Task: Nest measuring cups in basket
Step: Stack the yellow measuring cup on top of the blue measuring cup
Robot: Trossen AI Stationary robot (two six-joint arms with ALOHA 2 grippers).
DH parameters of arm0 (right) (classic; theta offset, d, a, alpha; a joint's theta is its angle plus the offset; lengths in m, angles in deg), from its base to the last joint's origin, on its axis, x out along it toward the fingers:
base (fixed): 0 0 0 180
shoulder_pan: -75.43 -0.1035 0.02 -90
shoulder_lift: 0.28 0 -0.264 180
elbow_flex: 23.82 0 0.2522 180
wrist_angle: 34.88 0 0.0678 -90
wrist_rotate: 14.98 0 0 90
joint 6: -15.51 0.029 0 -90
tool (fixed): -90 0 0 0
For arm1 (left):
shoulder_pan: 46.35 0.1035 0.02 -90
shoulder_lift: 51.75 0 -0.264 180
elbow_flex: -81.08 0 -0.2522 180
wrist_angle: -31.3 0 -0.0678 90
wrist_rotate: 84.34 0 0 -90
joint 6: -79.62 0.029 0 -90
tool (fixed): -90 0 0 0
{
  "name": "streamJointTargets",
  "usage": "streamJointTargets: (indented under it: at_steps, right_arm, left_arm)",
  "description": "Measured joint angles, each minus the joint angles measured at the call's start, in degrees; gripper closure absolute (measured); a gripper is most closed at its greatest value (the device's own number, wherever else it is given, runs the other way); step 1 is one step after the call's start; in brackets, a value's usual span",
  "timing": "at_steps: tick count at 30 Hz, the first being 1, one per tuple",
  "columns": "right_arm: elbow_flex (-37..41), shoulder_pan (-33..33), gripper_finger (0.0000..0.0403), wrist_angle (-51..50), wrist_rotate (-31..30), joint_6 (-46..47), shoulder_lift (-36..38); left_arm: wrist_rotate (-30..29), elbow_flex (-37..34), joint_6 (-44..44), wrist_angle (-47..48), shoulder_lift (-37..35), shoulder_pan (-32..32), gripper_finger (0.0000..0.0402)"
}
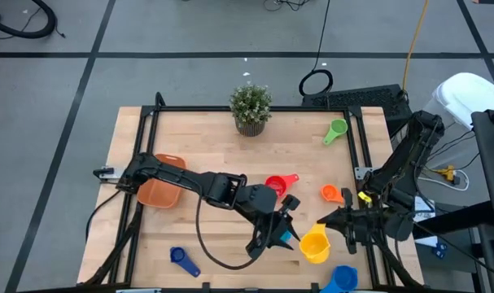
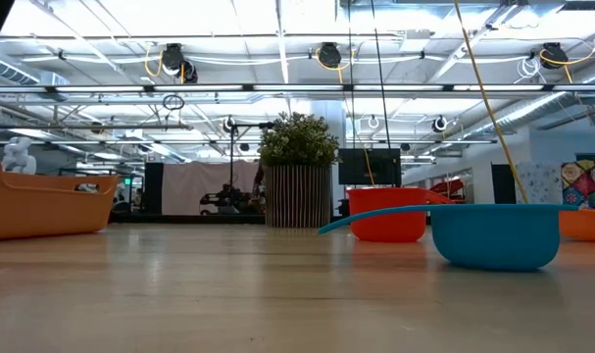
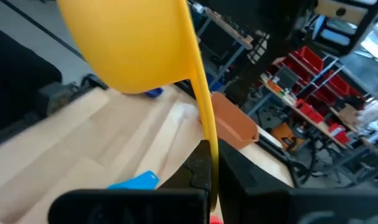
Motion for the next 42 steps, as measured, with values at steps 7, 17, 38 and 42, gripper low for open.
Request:
streamJointTargets:
  at_steps: [7,17,38,42]
  right_arm:
    - [0.0,4.77,0.0403,3.3,5.19,-2.93,0.04]
    - [0.0,10.85,0.0403,9.4,11.83,-6.03,-2.88]
    - [0.04,12.91,0.0403,9.45,13.33,-6.12,-3.33]
    - [0.04,12.29,0.0398,9.32,13.57,-6.08,-3.29]
  left_arm:
    - [2.16,0.0,-0.17,0.56,0.04,0.06,0.0271]
    - [2.63,0.02,0.99,0.5,1.11,0.52,0.0271]
    - [3.27,0.07,2.4,-0.27,2.08,0.66,0.0392]
    - [3.0,0.07,2.34,0.01,2.08,0.66,0.0392]
